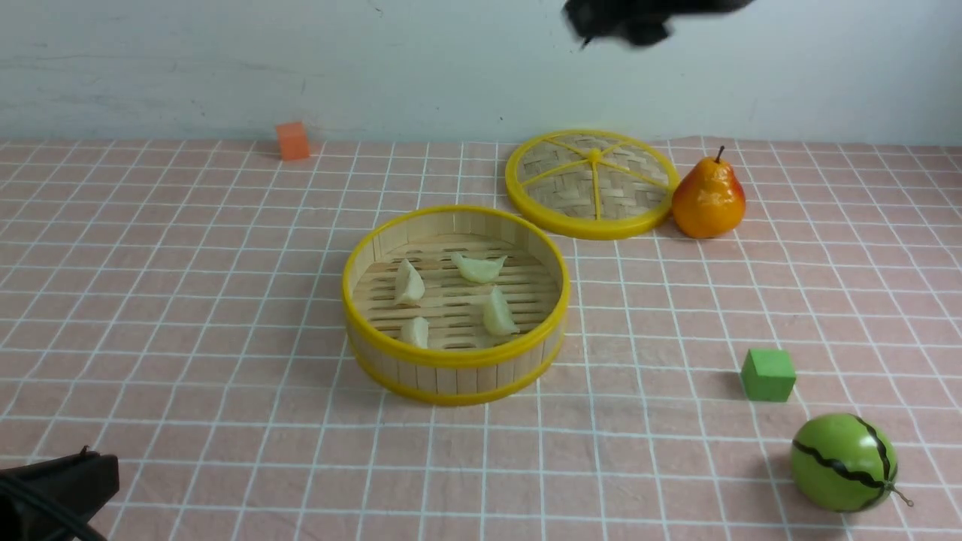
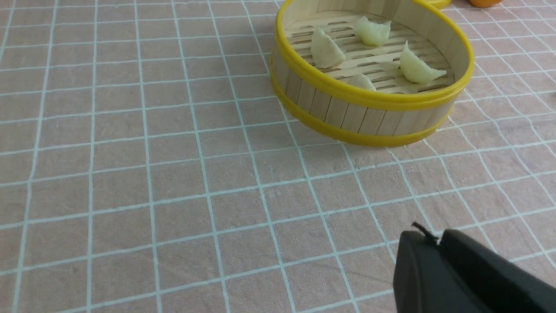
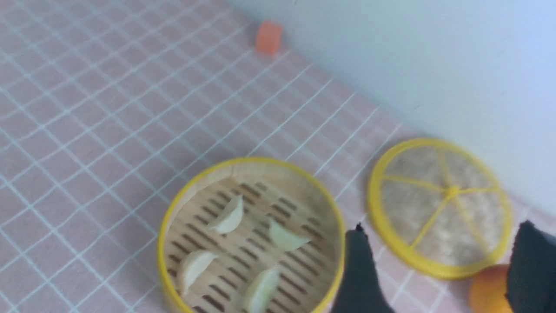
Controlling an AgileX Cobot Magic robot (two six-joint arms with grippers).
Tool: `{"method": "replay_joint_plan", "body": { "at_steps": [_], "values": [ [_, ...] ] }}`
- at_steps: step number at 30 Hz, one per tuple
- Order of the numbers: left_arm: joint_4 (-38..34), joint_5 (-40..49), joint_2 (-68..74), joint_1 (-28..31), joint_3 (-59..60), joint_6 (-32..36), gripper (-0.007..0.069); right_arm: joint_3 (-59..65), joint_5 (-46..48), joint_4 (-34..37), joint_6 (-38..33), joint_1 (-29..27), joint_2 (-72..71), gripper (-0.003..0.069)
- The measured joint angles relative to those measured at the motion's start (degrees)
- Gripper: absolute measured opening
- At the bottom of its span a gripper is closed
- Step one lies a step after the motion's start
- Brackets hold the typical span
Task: Put the dumplings into the steamer on the table with the pink tablecloth.
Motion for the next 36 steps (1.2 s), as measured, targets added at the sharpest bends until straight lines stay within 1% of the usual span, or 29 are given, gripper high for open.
{"method": "replay_joint_plan", "body": {
  "at_steps": [2, 4, 7, 10, 13, 16, 17, 18, 19, 21, 23, 24, 25, 26, 27, 30, 36],
  "values": [
    [0.0, 0.0, 0.0, 0.0, 0.0, 0.0, 0.0053, 2.75, -0.08, -2.74, 0.35, 0.0, -5.9, 0.035],
    [0.0, 0.0, 0.0, 0.0, 0.0, 0.0, 0.0056, 8.14, -1.28, -5.34, 0.7, 0.0, -12.34, 0.0272],
    [0.0, 0.0, 0.0, 0.0, 0.0, 0.0, 0.0056, 20.23, -7.03, -8.64, 0.76, -0.05, -21.51, 0.0151],
    [0.0, 0.0, 0.0, 0.0, 0.0, 0.0, 0.0059, 37.08, -19.37, -10.82, 2.01, -0.05, -31.18, 0.0051],
    [0.0, 0.0, 0.0, 0.0, 0.0, 0.0, 0.0065, 57.38, -38.63, -12.44, 5.23, -0.05, -40.81, -0.0015],
    [0.0, 0.0, 0.0, 0.0, 0.0, 0.0, 0.007, 74.07, -57.77, -12.75, 7.64, -0.05, -46.21, -0.0018],
    [0.0, 0.0, 0.0, 0.0, 0.0, 0.0, 0.0071, 80.73, -66.03, -11.52, 8.56, -0.05, -47.68, -0.0014],
    [0.0, 0.0, 0.0, 0.0, 0.0, 0.0, 0.0071, 85.63, -71.92, -9.95, 9.21, -0.05, -48.07, -0.001],
    [0.0, 0.0, 0.0, 0.0, 0.0, 0.0, 0.0071, 89.81, -76.66, -7.62, 9.89, -0.05, -48.1, -0.0007],
    [0.0, 0.0, 0.0, 0.0, 0.0, 0.0, 0.0072, 95.42, -82.29, -1.92, 11.0, -0.05, -47.68, -0.0004],
    [0.0, 0.0, 0.0, 0.0, 0.0, 0.0, 0.0072, 98.86, -85.61, 4.42, 11.19, -0.05, -46.91, -0.0002],
    [0.0, 0.0, 0.0, 0.0, 0.0, 0.0, 0.0072, 98.86, -85.61, 5.11, 11.19, -0.05, -46.79, -0.0002],
    [0.0, 0.0, 0.0, 0.0, 0.0, 0.0, 0.0074, 100.02, -86.76, 10.82, 11.31, -0.05, -45.81, -0.0001],
    [0.0, 0.0, 0.0, 0.0, 0.0, 0.0, 0.0074, 100.07, -86.88, 10.82, 11.31, -0.05, -45.81, -0.0002],
    [0.0, 0.0, 0.0, 0.0, 0.0, 0.0, 0.0075, 100.23, -87.87, 14.73, 11.43, -0.05, -44.67, 0.0],
    [0.0, 0.0, 0.0, 0.0, 0.0, 0.0, 0.008, 100.35, -89.17, 17.28, 11.43, -0.05, -43.04, 0.0002],
    [0.0, 0.0, 0.0, 0.0, 0.0, 0.0, 0.0089, 100.35, -89.33, 17.77, 11.37, -0.05, -42.02, 0.0008]
  ]
}}
